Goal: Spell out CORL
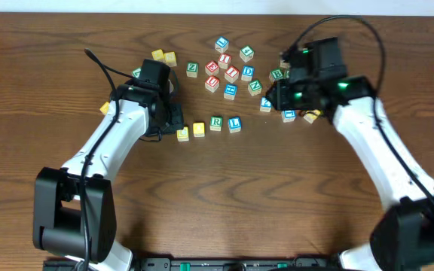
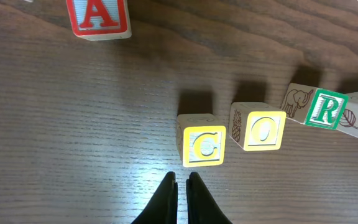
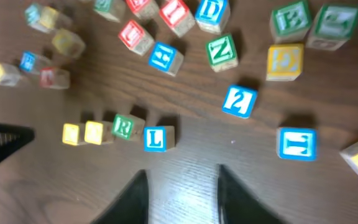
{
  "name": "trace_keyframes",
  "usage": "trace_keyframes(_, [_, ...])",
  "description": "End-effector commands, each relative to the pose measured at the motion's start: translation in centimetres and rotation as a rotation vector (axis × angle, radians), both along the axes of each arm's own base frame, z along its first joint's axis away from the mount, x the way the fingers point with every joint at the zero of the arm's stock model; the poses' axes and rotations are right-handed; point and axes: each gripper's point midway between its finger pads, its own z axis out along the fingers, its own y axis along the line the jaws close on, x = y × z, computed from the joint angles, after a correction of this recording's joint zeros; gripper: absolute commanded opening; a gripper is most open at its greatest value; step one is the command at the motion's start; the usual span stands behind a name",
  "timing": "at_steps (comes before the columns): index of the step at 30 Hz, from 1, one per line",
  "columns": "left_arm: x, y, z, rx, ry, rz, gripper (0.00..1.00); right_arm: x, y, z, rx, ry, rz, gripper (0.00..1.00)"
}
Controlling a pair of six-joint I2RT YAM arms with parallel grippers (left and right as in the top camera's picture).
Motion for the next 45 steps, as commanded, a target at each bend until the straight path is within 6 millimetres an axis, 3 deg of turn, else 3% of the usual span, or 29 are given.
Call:
trace_keyframes(1, [0.6, 2.2, 0.6, 0.012, -0.021, 0.036, 0.07, 0.8, 1.3, -1.9, -0.012, 0.047, -0.077, 0.13])
trace_keyframes(3, [1.0, 3.9, 1.0, -0.004, -0.028, 0.087, 0.07, 1.0, 2.3, -3.6, -0.015, 0.071, -0.068, 0.06])
trace_keyframes(6, [0.6, 4.6, 0.8, -0.053, 0.003, 0.085, 0.07, 1.0, 2.7, -6.1, -0.051, 0.114, -0.087, 0.01])
trace_keyframes(12, [-1.4, 3.8, -1.8, -0.094, 0.086, 0.092, 0.08, 0.7, 3.7, -11.2, -0.09, 0.2, -0.064, 0.01])
trace_keyframes(18, [-2.5, 3.7, -4.1, -0.114, 0.105, 0.117, 0.07, 0.5, 5.4, -13.4, -0.101, 0.203, -0.018, 0.01])
trace_keyframes(27, [-2.3, 3.2, -6.0, -0.145, 0.133, 0.158, 0.07, 0.2, 5.7, -14.2, -0.107, 0.218, -0.011, 0.01])
trace_keyframes(45, [-1.0, -0.4, -5.7, -0.155, 0.052, 0.054, 0.07, -0.2, 5.9, -14.3, -0.113, 0.228, -0.003, 0.01])
